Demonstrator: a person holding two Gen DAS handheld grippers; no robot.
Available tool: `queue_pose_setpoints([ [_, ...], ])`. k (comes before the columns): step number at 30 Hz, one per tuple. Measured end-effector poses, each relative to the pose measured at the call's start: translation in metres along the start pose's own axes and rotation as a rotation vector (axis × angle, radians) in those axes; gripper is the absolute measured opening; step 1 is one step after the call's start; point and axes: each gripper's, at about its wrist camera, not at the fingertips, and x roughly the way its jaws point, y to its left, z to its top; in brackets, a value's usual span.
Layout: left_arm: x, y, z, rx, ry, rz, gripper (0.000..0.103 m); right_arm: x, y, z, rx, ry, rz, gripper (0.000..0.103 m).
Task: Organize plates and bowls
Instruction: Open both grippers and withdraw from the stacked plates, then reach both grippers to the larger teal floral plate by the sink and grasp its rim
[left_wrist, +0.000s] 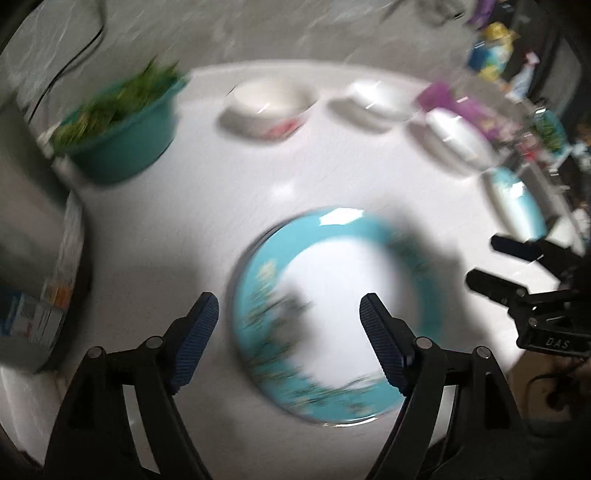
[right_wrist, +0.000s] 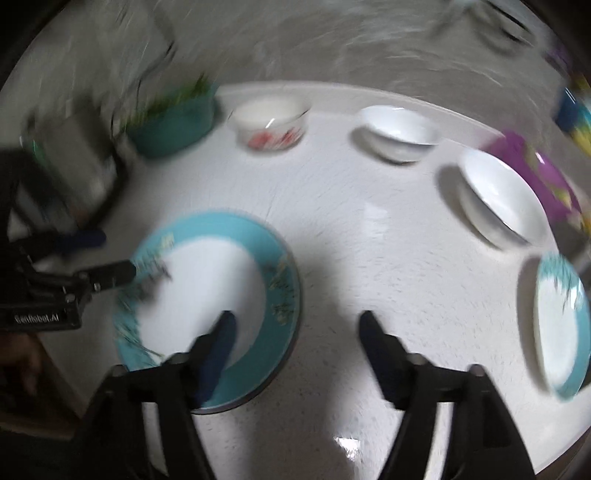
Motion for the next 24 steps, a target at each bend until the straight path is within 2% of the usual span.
queue_pose_setpoints([
  [2, -0.011, -0.022, 0.012, 0.027, -0.052, -0.06, 0.091, -0.02, -0.023, -0.003, 0.082, -0.03, 0.032, 0.084],
  [4, -0.017, -0.043, 0.022, 0.041, -0.074, -0.134, 0.091, -0.041, -0.05, -0.011, 0.164, -0.062, 0.062, 0.086],
  [6, -0.017, -0.072, 0.032, 0.059, -0.081, -0.186, 0.091, -0.062, -0.083, -0.022, 0.257, -0.09, 0.109, 0.092],
  [8, -0.012, -0.096, 0.039, 0.07, -0.078, -0.243, 0.097, -0.077, -0.117, -0.031, 0.328, -0.126, 0.179, 0.1],
  [9, -0.007, -0.109, 0.041, 0.07, -0.074, -0.265, 0.098, -0.082, -0.131, -0.036, 0.353, -0.143, 0.212, 0.103],
  [12, 0.021, -0.149, 0.05, 0.041, -0.022, -0.306, 0.102, -0.089, -0.186, -0.043, 0.418, -0.185, 0.345, 0.103],
  [14, 0.05, -0.176, 0.058, -0.009, 0.044, -0.289, 0.103, -0.093, -0.231, -0.047, 0.433, -0.19, 0.418, 0.103],
  [15, 0.063, -0.193, 0.063, -0.034, 0.072, -0.279, 0.103, -0.092, -0.249, -0.046, 0.428, -0.188, 0.43, 0.103],
  [18, 0.087, -0.242, 0.066, -0.059, 0.082, -0.283, 0.103, -0.104, -0.317, -0.047, 0.404, -0.203, 0.419, 0.103],
  [20, 0.108, -0.273, 0.071, -0.067, 0.117, -0.28, 0.103, -0.109, -0.36, -0.045, 0.409, -0.207, 0.358, 0.103],
  [22, 0.122, -0.297, 0.075, -0.071, 0.12, -0.28, 0.103, -0.11, -0.401, -0.043, 0.427, -0.195, 0.373, 0.103],
  [24, 0.139, -0.316, 0.083, -0.064, 0.153, -0.257, 0.103, -0.103, -0.434, -0.043, 0.426, -0.158, 0.349, 0.103],
])
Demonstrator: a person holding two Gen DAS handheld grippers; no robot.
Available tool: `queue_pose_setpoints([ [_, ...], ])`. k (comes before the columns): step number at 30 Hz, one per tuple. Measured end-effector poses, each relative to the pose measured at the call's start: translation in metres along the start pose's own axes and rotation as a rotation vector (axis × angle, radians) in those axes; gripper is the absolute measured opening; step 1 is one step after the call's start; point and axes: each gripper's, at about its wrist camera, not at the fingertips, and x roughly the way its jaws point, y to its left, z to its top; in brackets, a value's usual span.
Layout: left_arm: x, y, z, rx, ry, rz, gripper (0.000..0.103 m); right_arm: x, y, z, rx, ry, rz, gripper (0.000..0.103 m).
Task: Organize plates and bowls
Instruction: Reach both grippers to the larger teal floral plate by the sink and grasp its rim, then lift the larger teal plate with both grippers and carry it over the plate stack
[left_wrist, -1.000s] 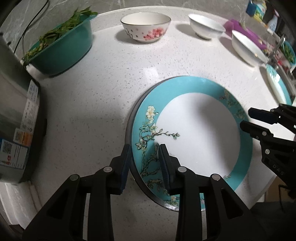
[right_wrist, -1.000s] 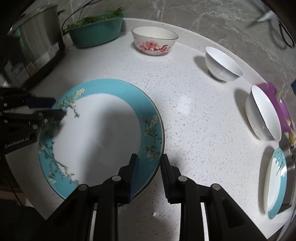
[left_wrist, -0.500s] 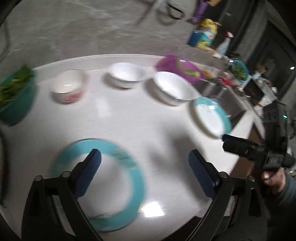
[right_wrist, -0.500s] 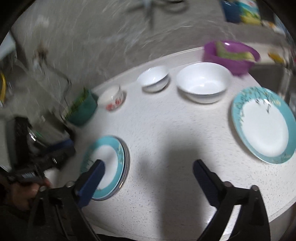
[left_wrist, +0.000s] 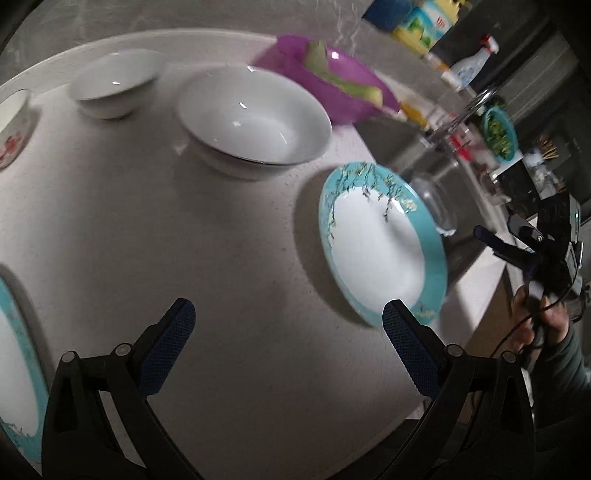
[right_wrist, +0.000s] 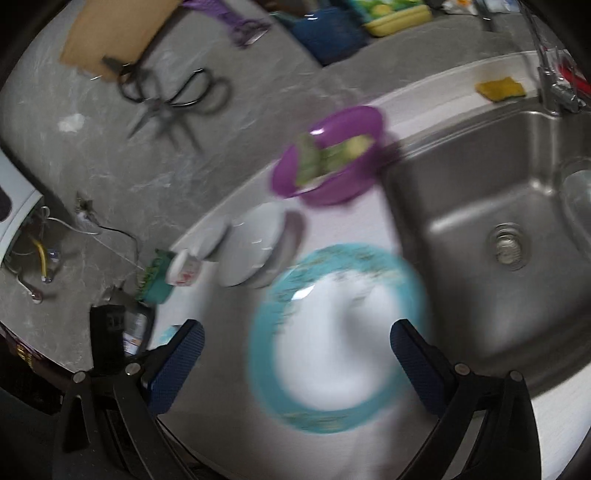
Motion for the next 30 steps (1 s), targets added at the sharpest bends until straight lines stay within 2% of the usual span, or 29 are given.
queue_pose_setpoints([
  [1, 0.009, -0.005, 0.005, -0.003, 0.017, 0.013, 0.103, 0.002, -0.012, 0.004, 0.015, 0.03, -0.022, 0.102],
  [3, 0.025, -0.011, 0.014, -0.02, 0.034, 0.038, 0.103, 0.009, -0.039, 0.008, 0.05, 0.087, -0.039, 0.084],
  [5, 0.04, -0.012, 0.024, -0.048, 0.056, 0.054, 0.101, 0.014, -0.055, 0.008, 0.065, 0.109, -0.04, 0.076],
  [8, 0.06, -0.015, 0.032, -0.078, 0.074, 0.064, 0.101, 0.029, -0.072, 0.0, 0.081, 0.173, -0.015, 0.075],
  [10, 0.069, -0.023, 0.036, -0.06, 0.079, 0.077, 0.101, 0.038, -0.074, -0.001, 0.073, 0.197, -0.002, 0.074],
  [13, 0.079, -0.029, 0.038, -0.039, 0.089, 0.096, 0.101, 0.043, -0.079, 0.002, 0.067, 0.21, 0.02, 0.071],
  [15, 0.088, -0.03, 0.039, -0.044, 0.099, 0.095, 0.097, 0.048, -0.081, 0.003, 0.062, 0.222, 0.018, 0.069],
  [17, 0.098, -0.032, 0.041, -0.044, 0.114, 0.096, 0.08, 0.053, -0.081, 0.003, 0.055, 0.237, 0.02, 0.061],
  [18, 0.098, -0.033, 0.041, -0.033, 0.106, 0.105, 0.079, 0.057, -0.08, 0.003, 0.045, 0.249, 0.022, 0.058],
  [20, 0.104, -0.04, 0.044, -0.013, 0.108, 0.103, 0.059, 0.061, -0.076, 0.003, 0.025, 0.26, 0.021, 0.054],
  [21, 0.104, -0.042, 0.045, -0.007, 0.11, 0.103, 0.056, 0.063, -0.075, 0.004, 0.02, 0.267, 0.028, 0.05],
  [24, 0.109, -0.049, 0.046, 0.008, 0.113, 0.106, 0.041, 0.067, -0.074, 0.004, 0.017, 0.278, 0.034, 0.048],
  [25, 0.111, -0.051, 0.047, 0.01, 0.116, 0.104, 0.03, 0.068, -0.073, 0.004, 0.014, 0.282, 0.035, 0.047],
  [27, 0.107, -0.05, 0.046, 0.012, 0.115, 0.106, 0.025, 0.07, -0.07, 0.003, 0.0, 0.289, 0.032, 0.041],
  [28, 0.109, -0.051, 0.046, 0.01, 0.117, 0.098, 0.018, 0.07, -0.069, 0.003, -0.005, 0.294, 0.025, 0.04],
  [30, 0.107, -0.052, 0.045, 0.019, 0.116, 0.1, 0.016, 0.072, -0.068, 0.001, -0.011, 0.3, 0.012, 0.038],
])
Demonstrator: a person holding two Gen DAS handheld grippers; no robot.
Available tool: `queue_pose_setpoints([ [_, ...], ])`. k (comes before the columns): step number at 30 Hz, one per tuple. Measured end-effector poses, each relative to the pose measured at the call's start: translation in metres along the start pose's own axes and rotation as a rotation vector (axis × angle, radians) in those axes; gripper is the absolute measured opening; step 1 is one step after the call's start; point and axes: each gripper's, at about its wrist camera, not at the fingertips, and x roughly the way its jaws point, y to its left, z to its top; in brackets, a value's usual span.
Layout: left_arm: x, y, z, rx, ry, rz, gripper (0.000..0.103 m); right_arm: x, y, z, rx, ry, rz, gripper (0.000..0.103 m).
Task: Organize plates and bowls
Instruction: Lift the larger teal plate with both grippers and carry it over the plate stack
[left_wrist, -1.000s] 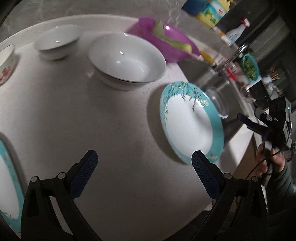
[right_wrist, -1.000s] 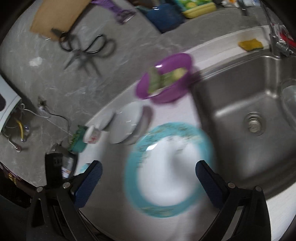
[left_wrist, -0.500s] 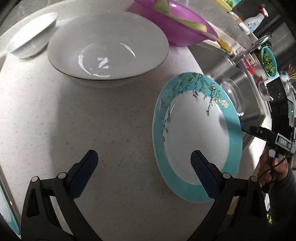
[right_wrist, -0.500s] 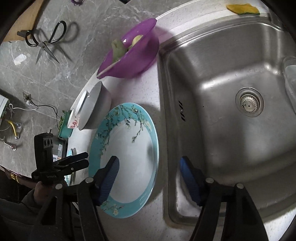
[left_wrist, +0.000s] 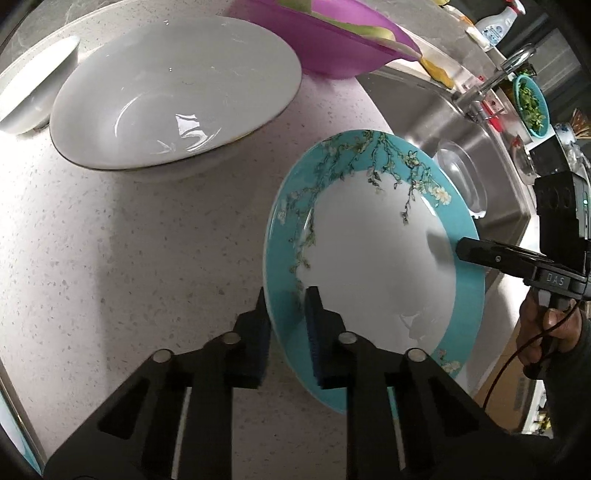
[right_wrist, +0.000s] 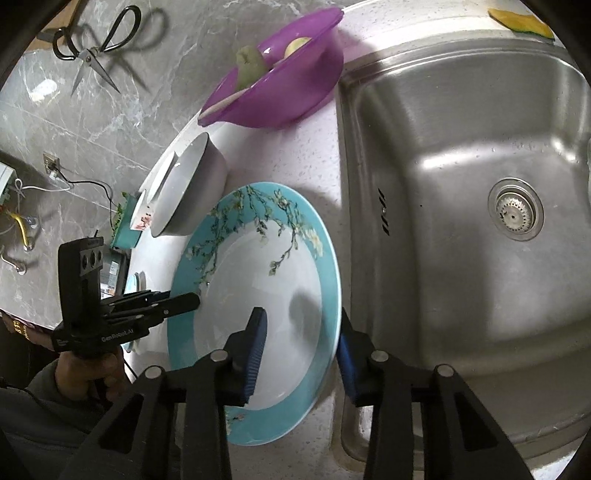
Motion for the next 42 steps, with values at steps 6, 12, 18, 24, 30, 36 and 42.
queue_pose_setpoints([
  [6, 0.0, -0.001, 0.0, 0.008, 0.001, 0.006, 0.016, 0.003, 0.0, 0.0, -0.003, 0.023, -0.079, 0.016],
  [12, -0.002, 0.005, 0.0, -0.004, 0.003, -0.011, 0.015, 0.005, 0.002, 0.001, -0.015, 0.042, -0.131, 0.011],
  [18, -0.003, 0.008, -0.003, -0.016, 0.014, -0.02, 0.015, 0.004, 0.004, 0.002, 0.018, 0.057, -0.149, 0.011],
  [24, -0.011, 0.017, -0.006, -0.04, 0.023, -0.027, 0.015, 0.005, 0.009, 0.003, 0.054, 0.074, -0.154, 0.012],
  [30, -0.032, 0.033, -0.011, -0.072, -0.001, -0.032, 0.015, 0.005, 0.027, 0.004, 0.06, 0.087, -0.135, 0.011],
  [36, -0.061, 0.058, -0.027, -0.11, -0.041, -0.034, 0.015, 0.013, 0.059, 0.009, 0.019, 0.1, -0.126, 0.012],
  [42, -0.097, 0.097, -0.056, -0.149, -0.077, -0.025, 0.015, 0.033, 0.101, 0.01, -0.024, 0.124, -0.111, 0.012],
])
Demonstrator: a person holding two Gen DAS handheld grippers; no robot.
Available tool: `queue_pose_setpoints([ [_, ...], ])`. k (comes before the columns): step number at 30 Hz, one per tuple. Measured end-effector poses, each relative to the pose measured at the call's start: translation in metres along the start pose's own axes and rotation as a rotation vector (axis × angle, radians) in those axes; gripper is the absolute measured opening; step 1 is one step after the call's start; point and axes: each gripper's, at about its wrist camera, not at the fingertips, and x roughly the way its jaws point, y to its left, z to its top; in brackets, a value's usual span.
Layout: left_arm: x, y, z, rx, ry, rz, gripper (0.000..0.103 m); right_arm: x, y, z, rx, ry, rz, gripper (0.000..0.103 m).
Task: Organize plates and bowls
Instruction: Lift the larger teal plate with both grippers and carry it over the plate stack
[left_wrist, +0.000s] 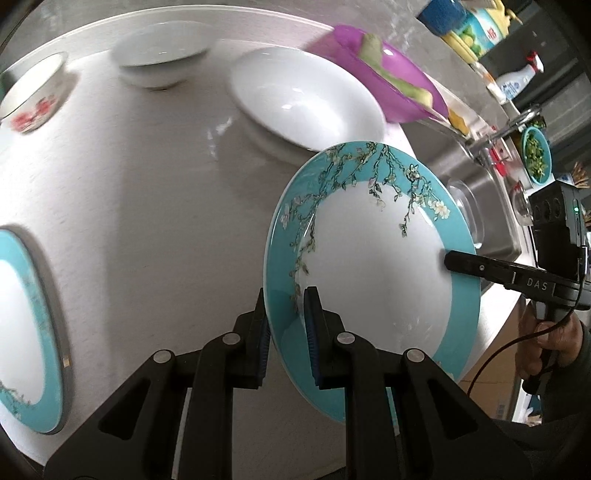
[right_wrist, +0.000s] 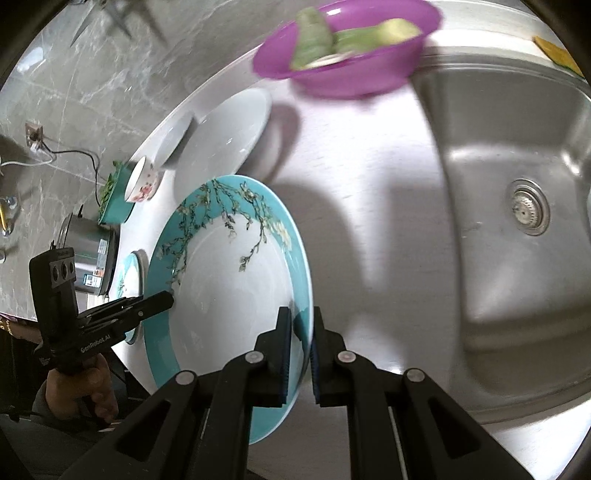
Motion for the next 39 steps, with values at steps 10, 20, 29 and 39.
queue_pose_setpoints([
  [10, -0.066, 0.099, -0.028, -0.1, -0.077, -0.006, 0.015, 0.034, 0.093, 0.007, -0.087, 0.026, 0.015, 0.012],
  [20, -0.148, 0.235, -0.073, -0.244, -0.157, 0.1, 0.015, 0.105, 0.211, 0.013, -0.237, 0.091, 0.107, 0.011],
  [29, -0.172, 0.325, -0.1, -0.324, -0.172, 0.161, 0.015, 0.172, 0.292, 0.005, -0.34, 0.143, 0.127, 0.011],
  [39, -0.155, 0.337, -0.113, -0.299, -0.147, 0.155, 0.016, 0.188, 0.298, 0.002, -0.339, 0.151, 0.063, 0.011],
])
